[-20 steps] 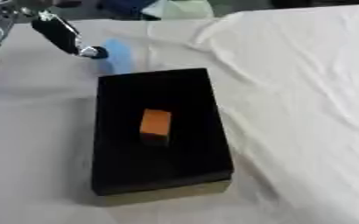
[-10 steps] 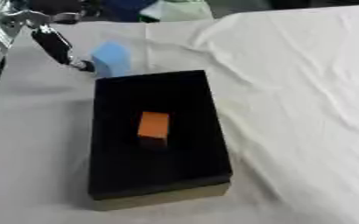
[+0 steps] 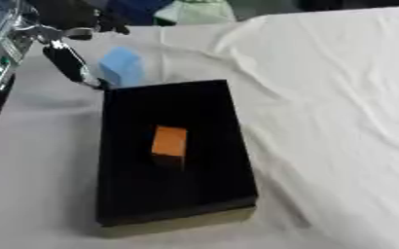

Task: Pick up objects on the table and place them in the box.

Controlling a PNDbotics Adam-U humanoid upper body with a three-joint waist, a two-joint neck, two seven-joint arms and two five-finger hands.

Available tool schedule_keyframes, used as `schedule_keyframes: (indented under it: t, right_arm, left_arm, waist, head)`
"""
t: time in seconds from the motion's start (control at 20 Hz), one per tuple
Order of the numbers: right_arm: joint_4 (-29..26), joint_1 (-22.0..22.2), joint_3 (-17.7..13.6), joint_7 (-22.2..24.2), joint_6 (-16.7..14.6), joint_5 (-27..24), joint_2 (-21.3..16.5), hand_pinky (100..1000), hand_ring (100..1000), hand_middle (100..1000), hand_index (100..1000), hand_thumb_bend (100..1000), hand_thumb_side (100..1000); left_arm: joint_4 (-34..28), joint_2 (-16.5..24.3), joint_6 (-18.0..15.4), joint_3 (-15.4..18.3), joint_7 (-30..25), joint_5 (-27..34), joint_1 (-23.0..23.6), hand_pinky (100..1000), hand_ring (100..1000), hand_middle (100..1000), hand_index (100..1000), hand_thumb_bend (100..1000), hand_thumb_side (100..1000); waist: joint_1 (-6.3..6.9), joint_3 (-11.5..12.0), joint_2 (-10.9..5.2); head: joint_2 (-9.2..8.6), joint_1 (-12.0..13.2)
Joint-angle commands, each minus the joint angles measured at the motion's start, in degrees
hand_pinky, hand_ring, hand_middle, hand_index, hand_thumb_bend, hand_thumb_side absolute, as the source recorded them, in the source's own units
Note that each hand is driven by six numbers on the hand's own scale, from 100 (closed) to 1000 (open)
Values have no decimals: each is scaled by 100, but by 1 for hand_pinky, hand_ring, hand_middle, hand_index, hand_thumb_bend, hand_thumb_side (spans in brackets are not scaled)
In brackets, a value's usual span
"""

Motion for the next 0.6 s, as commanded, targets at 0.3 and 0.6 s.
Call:
schedule_keyframes:
  t: [0.3,0.6]
  right_arm:
    - [-63,-28,-109,-64,32,-108,-25,867,788,650,901,100,967]
    - [-64,-21,-125,-85,47,-169,-8,866,785,646,898,100,971]
  left_arm:
    - [138,25,146,131,-108,-293,-121,813,843,870,978,485,399]
    - [224,-35,154,179,-43,-540,-149,814,843,866,970,425,358]
  waist:
    - [16,-81,-49]
    - [23,-125,11]
  head:
    - [-140,76]
    - [-180,114]
